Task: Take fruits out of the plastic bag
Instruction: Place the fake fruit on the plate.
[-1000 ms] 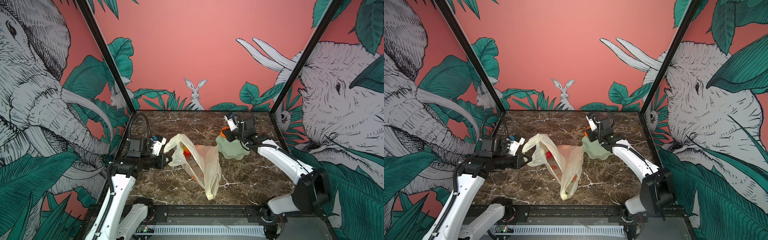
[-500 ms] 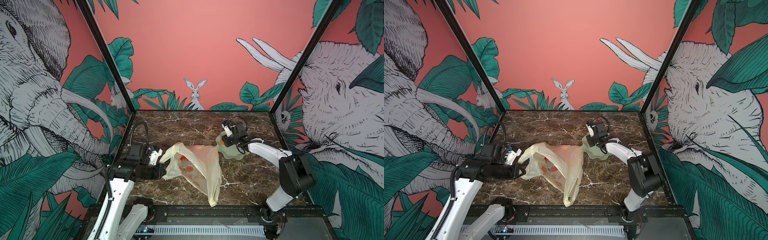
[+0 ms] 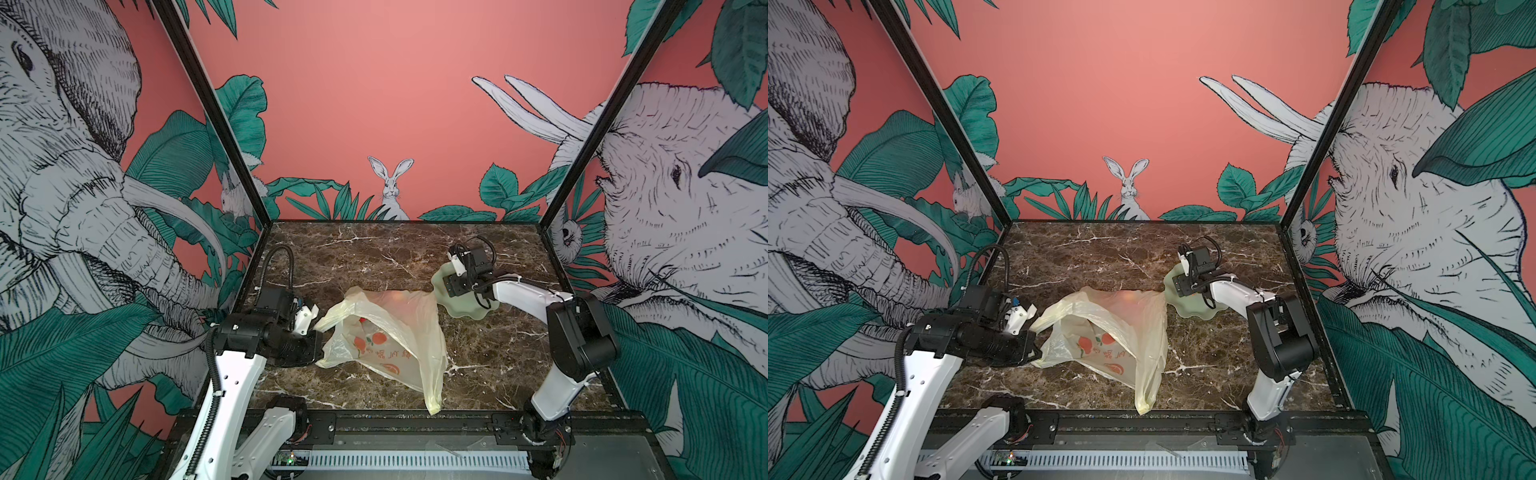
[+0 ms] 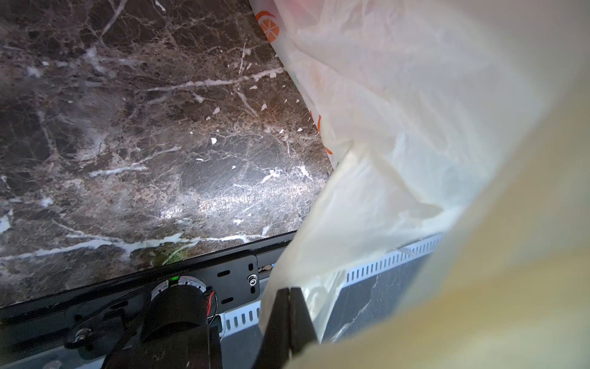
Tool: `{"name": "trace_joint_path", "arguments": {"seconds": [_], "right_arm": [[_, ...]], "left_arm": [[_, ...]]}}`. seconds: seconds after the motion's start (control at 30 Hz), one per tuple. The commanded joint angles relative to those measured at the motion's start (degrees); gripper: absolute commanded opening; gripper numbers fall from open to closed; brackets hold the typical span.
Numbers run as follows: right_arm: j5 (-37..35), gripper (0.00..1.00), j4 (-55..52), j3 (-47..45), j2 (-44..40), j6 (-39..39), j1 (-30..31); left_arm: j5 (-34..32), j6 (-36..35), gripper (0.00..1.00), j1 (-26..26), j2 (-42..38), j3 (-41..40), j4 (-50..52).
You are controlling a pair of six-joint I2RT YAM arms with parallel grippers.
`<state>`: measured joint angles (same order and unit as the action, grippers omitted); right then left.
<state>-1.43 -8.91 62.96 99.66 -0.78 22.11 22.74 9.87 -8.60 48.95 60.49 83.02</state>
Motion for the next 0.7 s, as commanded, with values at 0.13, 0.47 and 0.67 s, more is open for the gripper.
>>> {"name": "trace_joint_path", "arguments": {"seconds": [0.13,0.47,0.67], "right_arm": [[0.18,0.88,-5.73,4.11,-4.87,1.47,-0.09],[2.96,0.89,-17.45,10.75,-13.92,2.03,1.52],[2.24,0.88,-25.19,19.19,-18.82,1.66,6.69]], "left_arm": [[-1.07,-0.86,0.00,-0.17,-0.47,1.39,4.10],[-1.58,-1.09,0.00,-0.38,-1.30,0.99,1.92],[-0.59,-1.34,0.00,-0.47,-1.80,-0.39,0.06]]}}
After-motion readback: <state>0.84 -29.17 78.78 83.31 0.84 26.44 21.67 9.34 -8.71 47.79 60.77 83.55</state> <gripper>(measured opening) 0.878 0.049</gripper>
